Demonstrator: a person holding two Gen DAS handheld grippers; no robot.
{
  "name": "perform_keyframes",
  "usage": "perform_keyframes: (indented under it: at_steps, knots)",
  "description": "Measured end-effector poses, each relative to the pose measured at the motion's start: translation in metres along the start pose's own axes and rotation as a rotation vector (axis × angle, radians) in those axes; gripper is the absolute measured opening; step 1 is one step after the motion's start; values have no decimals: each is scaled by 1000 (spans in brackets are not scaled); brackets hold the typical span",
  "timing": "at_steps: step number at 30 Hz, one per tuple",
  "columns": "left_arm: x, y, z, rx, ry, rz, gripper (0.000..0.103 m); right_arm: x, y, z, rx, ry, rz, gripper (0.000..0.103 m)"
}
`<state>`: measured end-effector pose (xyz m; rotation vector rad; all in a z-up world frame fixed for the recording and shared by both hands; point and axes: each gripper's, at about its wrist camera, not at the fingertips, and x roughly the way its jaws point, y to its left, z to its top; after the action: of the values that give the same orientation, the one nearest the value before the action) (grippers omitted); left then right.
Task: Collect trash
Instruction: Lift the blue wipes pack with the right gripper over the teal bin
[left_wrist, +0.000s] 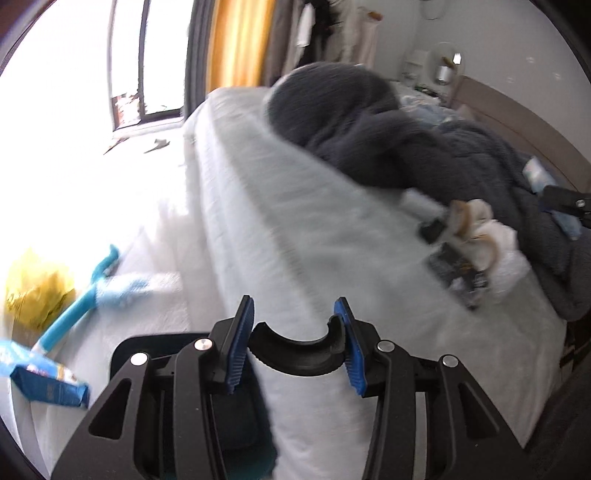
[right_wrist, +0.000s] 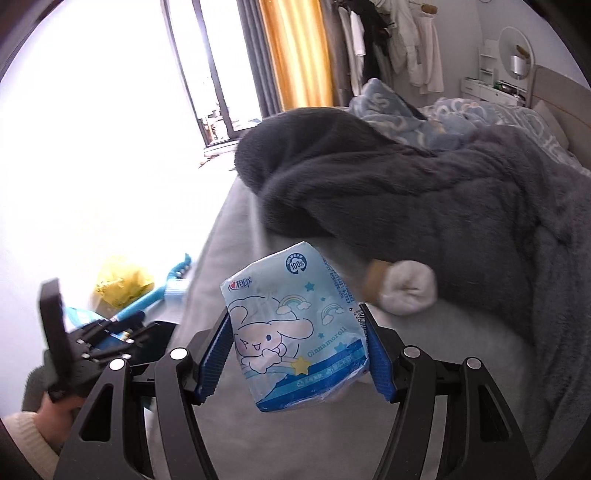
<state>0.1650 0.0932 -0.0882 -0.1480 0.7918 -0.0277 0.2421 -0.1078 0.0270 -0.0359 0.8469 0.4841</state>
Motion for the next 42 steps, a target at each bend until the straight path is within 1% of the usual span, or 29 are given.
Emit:
perform_keyframes:
  at_steps: [4,10,14,18,24,28,31,34,37,40,42]
  knots:
    - [2,36,-10,-50,44,54,48,16,31,7,-3,31,46,66]
    - [7,88,-28,-126,122,107,48,43,86,10,-86,74,85,66]
    - [10,109,-37,-154,163,130,48,62,119,10,-133,105,111,66]
    - [20,126,-49,-170,240,140,49,83,152,10,-179,141,136,66]
    - [35,159,-68,-244,341,127,49,114,203,2,-261,201,172,66]
    - [45,182,-81,-331,403,103,49,137,229,-8,-307,255,181,66]
    - [47,196,-89,-403,428,67,49,150,237,-16,-316,297,184,66]
    - [42,204,-91,-441,433,54,50,162,242,-17,-305,324,193,66]
    - [36,209,-91,-458,426,45,56,173,246,-20,-293,350,201,66]
    - [29,216,-91,-477,423,48,67,187,251,-25,-285,376,200,66]
    - [24,222,-94,-490,425,61,69,195,254,-28,-279,396,202,66]
